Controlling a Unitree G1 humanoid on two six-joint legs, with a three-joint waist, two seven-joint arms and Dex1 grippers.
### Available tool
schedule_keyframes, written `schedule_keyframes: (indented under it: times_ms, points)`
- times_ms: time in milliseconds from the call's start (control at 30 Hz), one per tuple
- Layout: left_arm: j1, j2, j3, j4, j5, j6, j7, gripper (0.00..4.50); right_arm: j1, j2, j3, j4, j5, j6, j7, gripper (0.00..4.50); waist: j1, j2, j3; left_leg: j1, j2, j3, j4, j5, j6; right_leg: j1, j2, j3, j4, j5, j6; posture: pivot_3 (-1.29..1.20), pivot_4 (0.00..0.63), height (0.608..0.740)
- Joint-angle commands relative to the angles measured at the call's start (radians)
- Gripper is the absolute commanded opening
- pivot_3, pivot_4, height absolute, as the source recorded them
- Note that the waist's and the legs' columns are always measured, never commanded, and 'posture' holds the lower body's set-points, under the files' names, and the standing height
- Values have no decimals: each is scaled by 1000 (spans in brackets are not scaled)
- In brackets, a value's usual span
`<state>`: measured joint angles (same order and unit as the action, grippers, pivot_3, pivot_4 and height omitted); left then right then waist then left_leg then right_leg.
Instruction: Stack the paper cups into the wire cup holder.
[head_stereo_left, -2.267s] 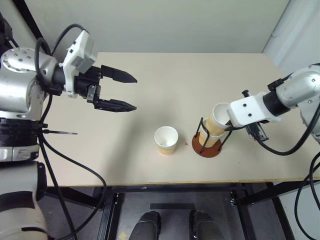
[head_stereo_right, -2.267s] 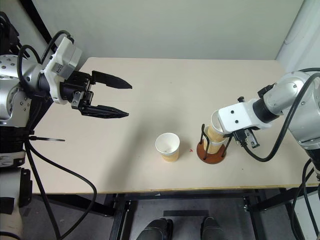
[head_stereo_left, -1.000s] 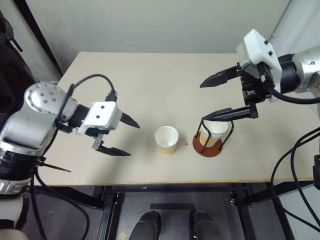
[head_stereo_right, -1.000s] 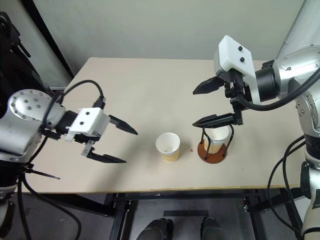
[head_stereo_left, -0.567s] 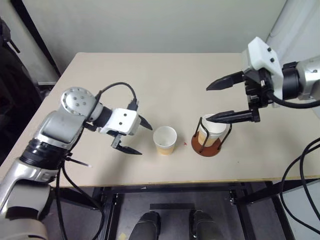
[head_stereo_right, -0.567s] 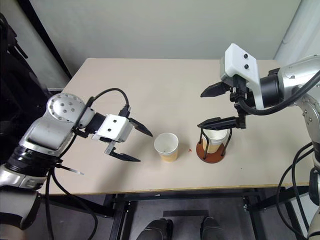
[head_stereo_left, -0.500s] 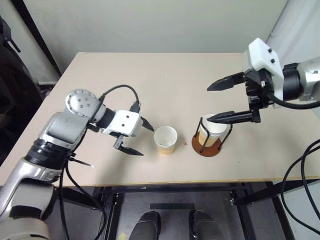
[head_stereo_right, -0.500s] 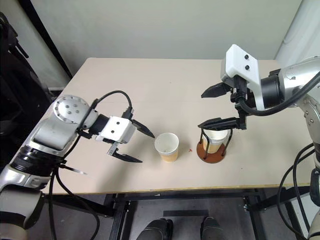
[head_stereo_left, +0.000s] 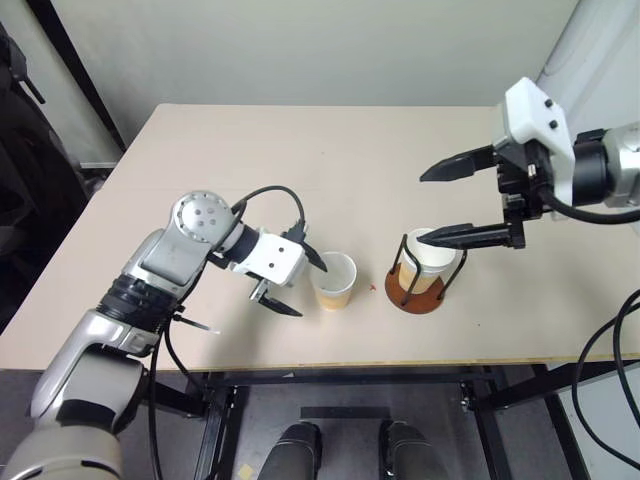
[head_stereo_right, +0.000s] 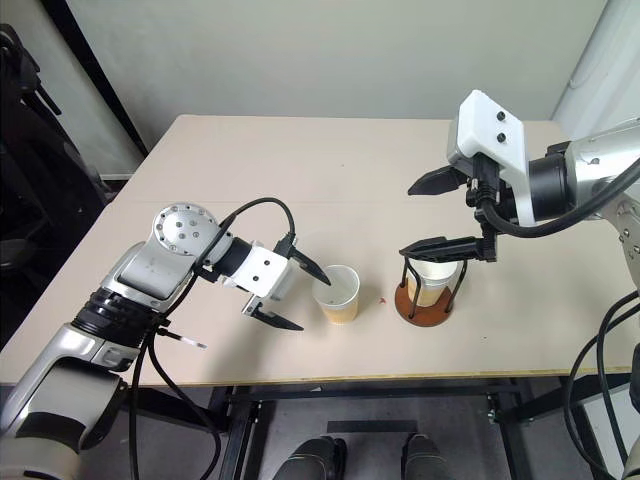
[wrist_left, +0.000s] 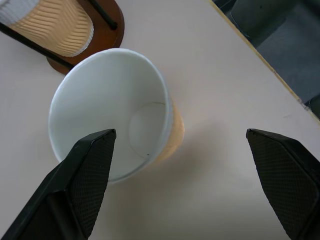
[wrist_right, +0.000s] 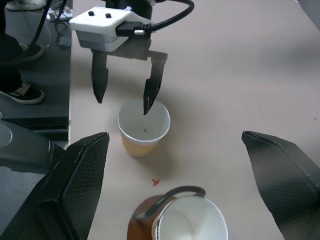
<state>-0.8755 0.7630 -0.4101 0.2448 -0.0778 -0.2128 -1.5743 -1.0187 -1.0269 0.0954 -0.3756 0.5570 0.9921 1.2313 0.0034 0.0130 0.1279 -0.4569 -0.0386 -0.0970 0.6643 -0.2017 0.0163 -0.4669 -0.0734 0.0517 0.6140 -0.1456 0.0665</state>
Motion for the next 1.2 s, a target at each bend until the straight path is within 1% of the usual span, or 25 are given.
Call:
schedule_keyframes:
  times_ms: [33, 200, 300, 433, 600, 667, 800, 933, 1000, 1133, 1200]
  points:
    - [-24, -15, 8, 22, 15, -58, -24, 4500, -6, -17, -44, -21, 18, -7, -15, 4411, 0, 0, 0, 0, 0, 0, 0, 0, 0, 0, 0, 0, 0, 0, 0, 0, 150, 740]
    - [-39, -50, -4, 86, 57, -149, -8, 4500, 1, -24, -48, -24, 27, -9, -24, 4411, 1, 0, 0, -1, 0, 0, 0, 0, 1, 0, 0, 0, -1, 1, 2, 0, 150, 740]
    - [-51, -98, -21, 152, 93, -219, 19, 3948, 4, -27, -47, -26, 29, -10, -32, 4443, 3, 0, 0, -1, 0, 0, 1, 0, 1, 0, 0, 0, -1, 1, 2, 0, 150, 740]
    - [-74, -150, -38, 232, 116, -283, 25, 2553, 2, -29, -43, -25, 29, -9, -39, 4443, 3, 0, 0, -2, -1, 0, 2, 0, 2, 0, -1, 0, -2, 2, 4, 0, 150, 740]
    - [-137, -174, -18, 290, 84, -264, -23, 679, -1, -45, -39, -20, 29, -6, -39, 4443, 4, 0, 0, -4, 0, 0, 3, 0, 2, 0, -1, 0, -2, 3, 5, 0, 150, 740]
    - [-159, -170, -18, 300, 53, -232, -37, 19, 2, -54, -40, -17, 29, -8, -37, 4443, 5, 0, 0, -4, -1, 0, 3, 0, 2, 0, -1, 0, -3, 4, 6, 0, 150, 740]
    - [-212, -118, -53, 272, -59, -112, -40, 19, 15, -78, -41, -2, 20, -22, -31, 4443, 5, 0, 0, -5, -1, 0, 3, 0, 3, -1, -1, 0, -4, 4, 7, 0, 150, 740]
    - [-263, -38, -105, 187, -209, 36, -40, 19, 40, -105, -45, 21, 12, -41, -24, 4443, 5, 0, 0, -5, 0, 1, 3, 0, 3, -1, -1, -1, -4, 4, 8, 0, 150, 740]
    - [-322, -7, -136, 169, -290, 124, -40, 19, 55, -118, -46, 45, 4, -56, -20, 4443, 7, 0, 0, -6, -1, 1, 3, 0, 3, -1, -1, -1, -4, 4, 8, 0, 150, 740]
    - [-449, 13, -186, 182, -416, 249, -40, 19, 96, -145, -55, 89, -2, -74, -4, 4443, 13, 0, 0, -9, -1, 0, 5, 1, 4, -2, -1, -1, -5, 5, 10, 0, 150, 740]
    - [-519, -12, -198, 226, -453, 280, -40, 19, 122, -165, -62, 118, -10, -89, 4, 4443, 13, 0, 0, -11, -1, 0, 7, 0, 5, -2, -2, -1, -6, 5, 10, 0, 150, 740]
